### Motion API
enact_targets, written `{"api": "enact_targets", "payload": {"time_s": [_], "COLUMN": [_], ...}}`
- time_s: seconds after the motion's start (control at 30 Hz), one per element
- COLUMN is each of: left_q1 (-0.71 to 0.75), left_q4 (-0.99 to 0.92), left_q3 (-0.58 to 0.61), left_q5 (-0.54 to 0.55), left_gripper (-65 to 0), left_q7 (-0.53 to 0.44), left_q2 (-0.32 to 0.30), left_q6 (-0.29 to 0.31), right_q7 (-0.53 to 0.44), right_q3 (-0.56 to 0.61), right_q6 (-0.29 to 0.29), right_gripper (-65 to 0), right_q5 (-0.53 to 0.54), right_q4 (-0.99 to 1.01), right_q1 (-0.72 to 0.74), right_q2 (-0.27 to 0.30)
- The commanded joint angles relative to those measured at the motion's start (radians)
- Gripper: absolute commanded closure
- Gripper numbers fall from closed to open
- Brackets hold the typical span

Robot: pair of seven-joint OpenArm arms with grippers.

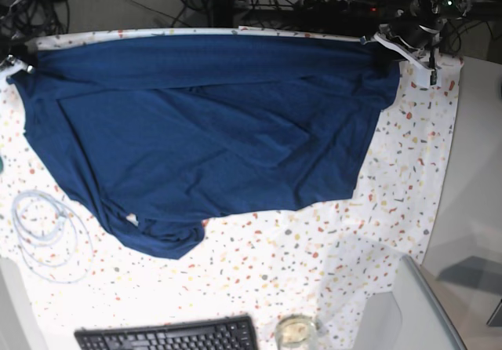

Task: Layout the t-shirt on the table in an organized manner, then fold the t-shirt properly
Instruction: 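Pull the grasped shirt edge apart with both grippers to stretch it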

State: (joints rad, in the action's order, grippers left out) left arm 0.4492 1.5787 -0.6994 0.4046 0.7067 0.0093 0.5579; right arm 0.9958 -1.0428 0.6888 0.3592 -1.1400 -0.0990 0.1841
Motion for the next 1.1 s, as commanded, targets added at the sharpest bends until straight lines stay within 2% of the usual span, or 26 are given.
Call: {"api": "enact_targets", "payload": {"time_s": [0.0,0.07,0.13,0.23,0.33,0.37,0.43,0.5,0.6,0.7,0.83,0.97,1.03,1.07], "left_q1": [0.003,0.001,0.001,0.001,0.004,0.007,0.009,0.01,0.001,-0.011,-0.053,-0.057,-0.037,-0.03], "left_q4": [0.013,0.013,0.013,0.013,0.016,0.018,0.019,0.019,0.019,0.025,0.021,0.019,0.021,0.021], "left_q3": [-0.006,-0.006,-0.006,-0.006,-0.006,-0.006,-0.012,-0.015,-0.053,-0.131,-0.299,-0.391,-0.403,-0.403], "left_q5": [0.014,0.014,0.014,0.014,0.014,0.014,0.014,0.014,0.014,0.014,0.014,0.014,0.02,0.02], "left_gripper": [0.0,0.0,0.0,0.0,0.0,-7.9,-24.7,-38.2,-47.1,-47.2,-47.2,-46.9,-42.6,-37.0], "left_q7": [-0.02,-0.02,-0.02,-0.02,-0.02,-0.02,-0.02,-0.022,-0.023,-0.023,-0.022,-0.02,-0.02,-0.02], "left_q2": [-0.01,-0.01,-0.01,-0.01,-0.01,-0.01,-0.01,-0.012,-0.022,-0.025,-0.056,-0.087,-0.088,-0.09], "left_q6": [0.004,0.004,0.004,0.004,0.004,0.004,0.004,0.004,0.004,0.004,0.004,0.008,0.008,0.008], "right_q7": [-0.008,-0.008,-0.008,-0.012,-0.008,-0.012,-0.016,-0.018,-0.03,-0.093,-0.196,-0.36,-0.417,-0.447], "right_q3": [-0.004,-0.006,-0.011,-0.009,-0.012,-0.014,-0.014,-0.014,-0.003,0.054,0.338,0.531,0.586,0.606], "right_q6": [-0.004,-0.004,-0.004,-0.004,-0.004,-0.005,-0.021,-0.07,-0.093,-0.093,-0.09,-0.096,-0.117,-0.151], "right_gripper": [-0.8,-1.8,-8.6,-29.4,-46.7,-50.0,-51.5,-51.9,-52.1,-52.1,-51.8,-51.6,-51.5,-51.5], "right_q5": [0.005,0.005,0.005,0.005,0.005,0.005,0.005,0.005,0.005,0.004,0.007,0.004,0.004,0.004], "right_q4": [-0.021,-0.021,-0.027,-0.094,-0.179,-0.211,-0.274,-0.334,-0.374,-0.36,-0.179,0.081,0.229,0.309], "right_q1": [0.002,0.0,-0.003,-0.014,-0.018,-0.028,-0.034,-0.035,-0.028,0.018,0.13,0.321,0.411,0.453], "right_q2": [0.024,0.016,0.008,-0.016,-0.044,-0.051,-0.07,-0.076,-0.067,-0.022,0.101,0.168,0.19,0.2]}}
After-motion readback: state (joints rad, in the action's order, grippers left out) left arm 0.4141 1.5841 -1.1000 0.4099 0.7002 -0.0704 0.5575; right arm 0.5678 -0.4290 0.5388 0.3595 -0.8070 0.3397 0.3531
